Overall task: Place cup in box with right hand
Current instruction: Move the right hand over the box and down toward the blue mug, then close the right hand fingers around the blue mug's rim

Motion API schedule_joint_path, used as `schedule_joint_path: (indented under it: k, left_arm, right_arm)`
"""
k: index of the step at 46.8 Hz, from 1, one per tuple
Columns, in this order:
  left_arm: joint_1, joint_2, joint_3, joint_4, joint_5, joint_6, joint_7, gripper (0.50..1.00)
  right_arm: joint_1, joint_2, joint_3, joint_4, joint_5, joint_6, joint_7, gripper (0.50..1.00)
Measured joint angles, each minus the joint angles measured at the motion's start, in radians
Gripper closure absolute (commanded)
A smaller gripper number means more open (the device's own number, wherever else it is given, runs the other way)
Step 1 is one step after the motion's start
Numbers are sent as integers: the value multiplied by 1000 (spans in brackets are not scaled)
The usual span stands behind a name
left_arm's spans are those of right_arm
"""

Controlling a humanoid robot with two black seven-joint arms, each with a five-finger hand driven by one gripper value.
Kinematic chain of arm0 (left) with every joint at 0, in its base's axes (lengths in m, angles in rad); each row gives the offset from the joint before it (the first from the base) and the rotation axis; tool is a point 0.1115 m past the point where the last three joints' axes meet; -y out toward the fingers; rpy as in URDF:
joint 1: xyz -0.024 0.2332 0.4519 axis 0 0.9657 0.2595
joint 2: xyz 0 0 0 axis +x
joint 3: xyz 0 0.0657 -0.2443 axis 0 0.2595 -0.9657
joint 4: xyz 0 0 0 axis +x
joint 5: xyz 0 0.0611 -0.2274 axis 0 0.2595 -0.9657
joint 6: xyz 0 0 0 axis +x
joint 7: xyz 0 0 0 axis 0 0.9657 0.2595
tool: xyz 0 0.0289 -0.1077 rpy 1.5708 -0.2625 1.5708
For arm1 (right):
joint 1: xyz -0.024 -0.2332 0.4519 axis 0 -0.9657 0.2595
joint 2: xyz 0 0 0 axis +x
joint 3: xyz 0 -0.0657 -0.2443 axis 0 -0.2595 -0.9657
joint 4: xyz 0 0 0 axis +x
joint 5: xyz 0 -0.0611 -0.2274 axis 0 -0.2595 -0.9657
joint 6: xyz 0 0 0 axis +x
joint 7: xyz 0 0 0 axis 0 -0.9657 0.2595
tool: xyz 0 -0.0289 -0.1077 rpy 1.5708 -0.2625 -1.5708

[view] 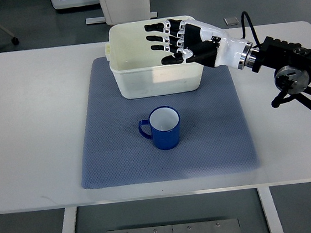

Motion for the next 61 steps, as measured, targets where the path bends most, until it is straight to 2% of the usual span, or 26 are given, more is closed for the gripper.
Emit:
schedule_joint_path:
  k: [6,30,46,61]
  left_arm:
    - [0,0,0,0,0,0,0,500]
    - [0,0,0,0,0,0,0,500]
    - [0,0,0,0,0,0,0,500]
    - [0,0,0,0,0,0,0,500]
  right_arm:
    - [0,0,-35,13,-77,22,0,502]
    - [0,9,-86,9,-251,14,-7,521]
    - [-16,19,-128,-12,-282,-37,-8,530]
    - [-27,32,-150,-23,-308,-40,-8,528]
